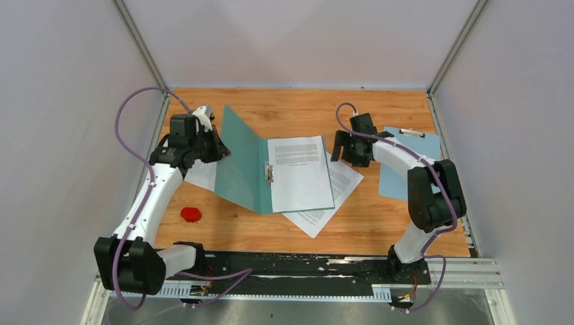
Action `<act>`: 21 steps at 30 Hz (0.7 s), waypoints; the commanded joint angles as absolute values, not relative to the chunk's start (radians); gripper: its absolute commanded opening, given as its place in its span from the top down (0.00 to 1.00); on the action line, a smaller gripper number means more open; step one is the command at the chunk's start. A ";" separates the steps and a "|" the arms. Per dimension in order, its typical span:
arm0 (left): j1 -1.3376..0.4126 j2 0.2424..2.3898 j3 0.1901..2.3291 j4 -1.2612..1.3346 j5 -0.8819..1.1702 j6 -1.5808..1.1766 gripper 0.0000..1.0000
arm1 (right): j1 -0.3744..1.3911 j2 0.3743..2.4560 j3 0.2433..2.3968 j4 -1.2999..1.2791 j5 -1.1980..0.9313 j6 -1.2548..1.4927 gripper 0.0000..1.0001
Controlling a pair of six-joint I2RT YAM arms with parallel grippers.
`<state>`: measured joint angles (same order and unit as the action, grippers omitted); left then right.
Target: Put the files into the folder
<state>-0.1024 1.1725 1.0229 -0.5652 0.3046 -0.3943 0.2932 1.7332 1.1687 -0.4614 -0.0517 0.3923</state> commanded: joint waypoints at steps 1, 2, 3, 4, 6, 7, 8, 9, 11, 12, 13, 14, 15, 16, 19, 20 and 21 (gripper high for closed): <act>-0.105 1.144 1.016 -0.527 0.321 -0.369 1.00 | 0.279 1.678 1.065 -0.464 -0.023 0.552 0.19; -0.105 1.141 1.016 -0.529 0.318 -0.366 1.00 | 0.277 1.671 1.048 -0.458 -0.011 0.559 0.19; -0.105 1.137 1.014 -0.531 0.311 -0.362 1.00 | 0.275 1.663 1.034 -0.450 -0.002 0.558 0.18; -0.104 1.133 1.013 -0.536 0.307 -0.358 1.00 | 0.273 1.655 1.022 -0.447 0.035 0.555 0.18; -0.105 1.130 1.011 -0.540 0.305 -0.354 1.00 | 0.273 1.631 1.011 -0.443 0.075 0.551 0.18; -0.104 1.128 1.008 -0.540 0.306 -0.354 1.00 | 0.272 1.619 1.005 -0.443 0.094 0.550 0.18; -0.104 1.128 1.007 -0.539 0.307 -0.354 1.00 | 0.273 1.608 0.997 -0.440 0.108 0.547 0.18; -0.104 1.128 1.005 -0.538 0.308 -0.354 1.00 | 0.272 1.599 0.989 -0.439 0.129 0.543 0.18; -0.105 1.128 1.003 -0.537 0.308 -0.354 1.00 | 0.272 1.588 0.976 -0.441 0.174 0.529 0.18; -0.105 1.129 1.002 -0.536 0.308 -0.354 1.00 | 0.269 1.587 0.970 -0.444 0.194 0.522 0.18; -0.104 1.129 1.001 -0.536 0.306 -0.353 1.00 | 0.267 1.586 0.964 -0.446 0.205 0.516 0.18; -0.105 1.130 1.002 -0.536 0.305 -0.354 1.00 | 0.265 1.586 0.957 -0.443 0.208 0.508 0.18; -0.104 1.130 1.002 -0.535 0.305 -0.354 1.00 | 0.262 1.585 0.950 -0.438 0.201 0.501 0.18; -0.104 1.131 1.003 -0.535 0.304 -0.354 1.00 | 0.258 1.586 0.944 -0.428 0.186 0.497 0.18; -0.104 1.135 1.006 -0.535 0.304 -0.355 1.00 | 0.256 1.586 0.913 -0.378 0.121 0.491 0.18; -0.104 1.136 1.005 -0.535 0.304 -0.355 1.00 | 0.256 1.585 0.900 -0.362 0.097 0.490 0.18; -0.104 1.136 1.003 -0.535 0.303 -0.354 1.00 | 0.256 1.586 0.889 -0.346 0.080 0.491 0.18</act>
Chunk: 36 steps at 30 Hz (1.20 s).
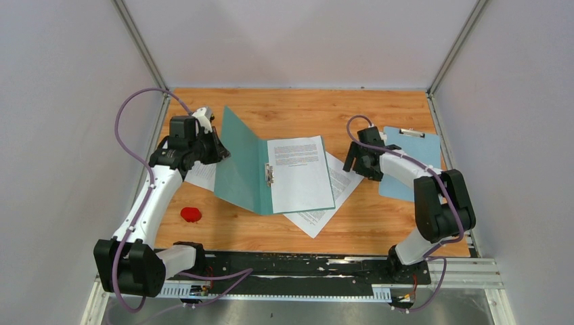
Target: Put the files into the folder
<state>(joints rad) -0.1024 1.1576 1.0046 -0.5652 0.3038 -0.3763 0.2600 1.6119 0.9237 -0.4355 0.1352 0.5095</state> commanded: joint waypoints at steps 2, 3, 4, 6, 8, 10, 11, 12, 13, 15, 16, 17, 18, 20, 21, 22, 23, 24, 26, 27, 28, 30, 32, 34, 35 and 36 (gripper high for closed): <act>-0.105 1.134 1.002 -0.533 0.300 -0.354 1.00 | 0.256 1.586 0.867 -0.315 0.050 0.492 0.17; -0.104 1.134 1.000 -0.533 0.298 -0.352 1.00 | 0.255 1.586 0.859 -0.304 0.039 0.492 0.17; -0.104 1.134 1.000 -0.534 0.296 -0.351 1.00 | 0.255 1.589 0.852 -0.295 0.029 0.493 0.17; -0.104 1.135 0.999 -0.535 0.296 -0.350 1.00 | 0.255 1.596 0.842 -0.279 0.016 0.498 0.17; -0.106 1.135 0.999 -0.535 0.297 -0.352 1.00 | 0.255 1.600 0.826 -0.253 -0.037 0.505 0.17; -0.104 1.134 0.999 -0.533 0.298 -0.354 1.00 | 0.254 1.599 0.809 -0.217 -0.079 0.514 0.17; -0.104 1.135 0.998 -0.533 0.298 -0.354 1.00 | 0.253 1.596 0.798 -0.193 -0.102 0.518 0.17; -0.104 1.135 0.998 -0.533 0.298 -0.354 1.00 | 0.251 1.588 0.786 -0.166 -0.128 0.522 0.17; -0.104 1.135 0.996 -0.533 0.296 -0.353 1.00 | 0.248 1.578 0.774 -0.133 -0.156 0.526 0.17; -0.104 1.133 0.997 -0.535 0.296 -0.352 1.00 | 0.235 1.552 0.746 -0.062 -0.225 0.544 0.17; -0.104 1.132 0.998 -0.536 0.295 -0.351 1.00 | 0.231 1.537 0.735 -0.028 -0.255 0.555 0.17; -0.105 1.133 0.998 -0.537 0.295 -0.351 1.00 | 0.226 1.522 0.722 0.009 -0.295 0.566 0.17; -0.105 1.133 0.998 -0.537 0.296 -0.351 1.00 | 0.221 1.507 0.708 0.062 -0.335 0.588 0.17; -0.104 1.133 0.999 -0.536 0.295 -0.353 1.00 | 0.214 1.480 0.677 0.158 -0.409 0.642 0.17; -0.105 1.132 1.000 -0.536 0.295 -0.354 1.00 | 0.212 1.470 0.661 0.216 -0.449 0.674 0.17; -0.104 1.132 1.000 -0.536 0.295 -0.355 1.00 | 0.212 1.462 0.644 0.291 -0.484 0.708 0.18; -0.105 1.132 1.001 -0.537 0.295 -0.356 1.00 | 0.211 1.459 0.629 0.332 -0.517 0.741 0.18; -0.104 1.132 1.002 -0.536 0.295 -0.357 1.00 | 0.212 1.460 0.614 0.397 -0.549 0.772 0.18; -0.104 1.131 1.002 -0.535 0.294 -0.358 1.00 | 0.212 1.464 0.592 0.502 -0.602 0.829 0.18; -0.105 1.132 1.002 -0.535 0.293 -0.358 1.00 | 0.213 1.466 0.580 0.549 -0.626 0.853 0.18; -0.106 1.131 1.000 -0.533 0.293 -0.359 1.00 | 0.213 1.466 0.569 0.589 -0.643 0.875 0.18; -0.105 1.132 0.999 -0.532 0.294 -0.360 1.00 | 0.213 1.461 0.553 0.628 -0.659 0.896 0.18; -0.105 1.131 0.997 -0.533 0.294 -0.359 1.00 | 0.214 1.446 0.542 0.604 -0.641 0.877 0.18; -0.104 1.130 0.994 -0.533 0.293 -0.359 1.00 | 0.213 1.430 0.549 0.481 -0.565 0.805 0.18; -0.105 1.130 0.994 -0.533 0.293 -0.359 1.00 | 0.213 1.425 0.553 0.417 -0.539 0.783 0.19; -0.105 1.130 0.994 -0.534 0.294 -0.359 1.00 | 0.215 1.423 0.556 0.356 -0.476 0.736 0.20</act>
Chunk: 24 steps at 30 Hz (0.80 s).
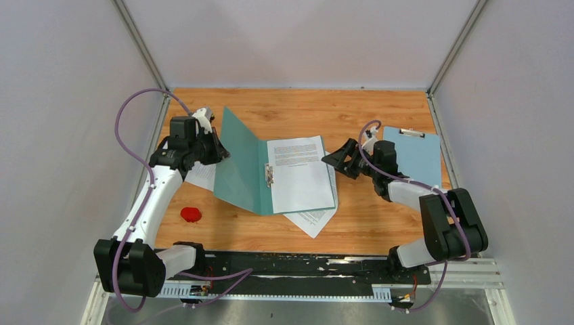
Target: Put the files into the folder
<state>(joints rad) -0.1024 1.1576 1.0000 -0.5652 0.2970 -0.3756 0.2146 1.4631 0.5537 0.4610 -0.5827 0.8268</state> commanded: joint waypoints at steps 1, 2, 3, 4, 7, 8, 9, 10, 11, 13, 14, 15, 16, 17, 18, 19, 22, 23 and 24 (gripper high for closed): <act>-0.104 1.130 0.992 -0.534 0.293 -0.359 1.00 | 0.215 1.421 0.555 0.306 -0.426 0.708 0.20; -0.105 1.130 0.992 -0.533 0.293 -0.359 1.00 | 0.215 1.420 0.550 0.265 -0.390 0.687 0.20; -0.105 1.129 0.991 -0.533 0.293 -0.359 1.00 | 0.215 1.418 0.543 0.246 -0.365 0.667 0.21; -0.104 1.129 0.991 -0.533 0.292 -0.359 1.00 | 0.215 1.414 0.534 0.239 -0.351 0.651 0.22; -0.104 1.130 0.991 -0.532 0.290 -0.360 1.00 | 0.217 1.405 0.506 0.230 -0.327 0.625 0.27; -0.104 1.130 0.991 -0.532 0.290 -0.361 1.00 | 0.216 1.402 0.501 0.230 -0.319 0.622 0.30; -0.104 1.131 0.990 -0.530 0.290 -0.362 1.00 | 0.216 1.399 0.490 0.232 -0.306 0.619 0.35; -0.104 1.129 0.989 -0.529 0.290 -0.363 1.00 | 0.216 1.397 0.484 0.232 -0.296 0.617 0.42; -0.105 1.130 0.988 -0.529 0.291 -0.364 1.00 | 0.216 1.399 0.482 0.234 -0.292 0.617 0.49; -0.104 1.132 0.989 -0.531 0.295 -0.363 1.00 | 0.216 1.404 0.484 0.233 -0.293 0.614 0.62; -0.105 1.131 0.990 -0.532 0.297 -0.362 1.00 | 0.216 1.401 0.487 0.229 -0.288 0.612 0.68; -0.104 1.131 0.991 -0.533 0.300 -0.361 1.00 | 0.216 1.392 0.491 0.212 -0.277 0.609 0.76; -0.105 1.131 0.992 -0.534 0.304 -0.358 1.00 | 0.216 1.377 0.500 0.184 -0.255 0.601 0.85; -0.105 1.131 0.996 -0.539 0.308 -0.356 1.00 | 0.215 1.353 0.512 0.146 -0.230 0.586 0.92; -0.104 1.131 1.000 -0.543 0.313 -0.354 1.00 | 0.213 1.324 0.532 0.097 -0.197 0.561 0.99; -0.105 1.130 1.006 -0.551 0.317 -0.350 1.00 | 0.211 1.289 0.553 0.048 -0.162 0.531 1.00; -0.105 1.128 1.024 -0.571 0.320 -0.340 1.00 | 0.199 1.156 0.623 -0.117 -0.080 0.468 1.00; -0.104 1.129 1.027 -0.571 0.327 -0.341 1.00 | 0.197 1.116 0.652 -0.169 -0.050 0.446 1.00; -0.105 1.129 1.027 -0.568 0.338 -0.345 1.00 | 0.196 1.077 0.681 -0.212 -0.019 0.420 1.00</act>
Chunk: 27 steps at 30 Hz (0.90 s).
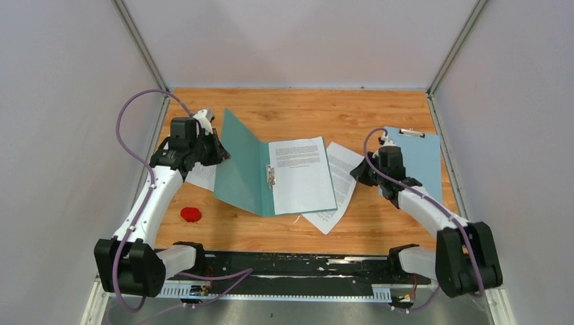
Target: Put the files into the folder
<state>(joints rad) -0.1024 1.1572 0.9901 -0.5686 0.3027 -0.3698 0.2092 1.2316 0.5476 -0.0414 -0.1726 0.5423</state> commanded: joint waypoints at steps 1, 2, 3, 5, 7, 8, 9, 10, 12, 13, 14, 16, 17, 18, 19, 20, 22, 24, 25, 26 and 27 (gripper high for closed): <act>-0.105 1.131 1.024 -0.560 0.357 -0.352 1.00 | 0.194 1.044 0.711 -0.257 0.015 0.396 1.00; -0.104 1.133 1.021 -0.553 0.376 -0.360 1.00 | 0.191 1.017 0.737 -0.297 0.055 0.373 1.00; -0.104 1.137 1.017 -0.548 0.391 -0.370 1.00 | 0.188 0.993 0.772 -0.329 0.089 0.350 1.00; -0.105 1.141 1.006 -0.529 0.419 -0.387 1.00 | 0.185 0.953 0.821 -0.384 0.130 0.305 1.00; -0.105 1.143 0.992 -0.510 0.446 -0.402 1.00 | 0.182 0.927 0.878 -0.433 0.147 0.264 1.00; -0.105 1.144 0.984 -0.498 0.461 -0.408 1.00 | 0.183 0.922 0.910 -0.469 0.144 0.245 1.00; -0.105 1.143 0.974 -0.486 0.471 -0.416 1.00 | 0.183 0.921 0.946 -0.495 0.130 0.227 1.00; -0.104 1.143 0.965 -0.475 0.481 -0.425 1.00 | 0.183 0.924 0.987 -0.523 0.103 0.211 1.00; -0.106 1.143 0.943 -0.446 0.499 -0.443 1.00 | 0.183 0.935 1.064 -0.573 0.038 0.196 1.00; -0.107 1.146 0.932 -0.430 0.508 -0.450 1.00 | 0.183 0.939 1.096 -0.586 -0.019 0.196 1.00; -0.111 1.149 0.923 -0.417 0.518 -0.459 1.00 | 0.182 0.943 1.125 -0.592 -0.076 0.196 1.00; -0.118 1.160 0.908 -0.392 0.542 -0.476 1.00 | 0.183 0.955 1.180 -0.612 -0.195 0.201 1.00; -0.123 1.166 0.902 -0.383 0.549 -0.481 1.00 | 0.183 0.964 1.208 -0.624 -0.254 0.208 1.00; -0.129 1.170 0.896 -0.375 0.549 -0.486 1.00 | 0.184 0.973 1.243 -0.631 -0.313 0.213 1.00; -0.133 1.171 0.890 -0.367 0.549 -0.490 1.00 | 0.185 0.979 1.262 -0.634 -0.364 0.222 1.00; -0.135 1.172 0.885 -0.359 0.545 -0.492 1.00 | 0.186 0.982 1.275 -0.628 -0.424 0.234 1.00; -0.138 1.175 0.878 -0.347 0.546 -0.496 1.00 | 0.185 0.990 1.282 -0.597 -0.584 0.264 1.00; -0.140 1.179 0.873 -0.334 0.554 -0.505 0.97 | 0.186 0.990 1.262 -0.526 -0.722 0.334 1.00; -0.142 1.179 0.863 -0.317 0.562 -0.513 0.93 | 0.186 0.986 1.236 -0.468 -0.780 0.378 1.00; -0.144 1.180 0.857 -0.303 0.569 -0.522 0.92 | 0.186 0.979 1.207 -0.400 -0.838 0.428 1.00; -0.146 1.179 0.847 -0.291 0.578 -0.529 0.89 | 0.186 0.977 1.172 -0.321 -0.885 0.481 1.00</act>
<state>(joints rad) -0.1352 1.1786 0.8692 -0.3874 0.5262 -0.4915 0.1864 0.9833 1.2358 -0.5529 -0.5613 0.3023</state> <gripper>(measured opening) 0.073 0.009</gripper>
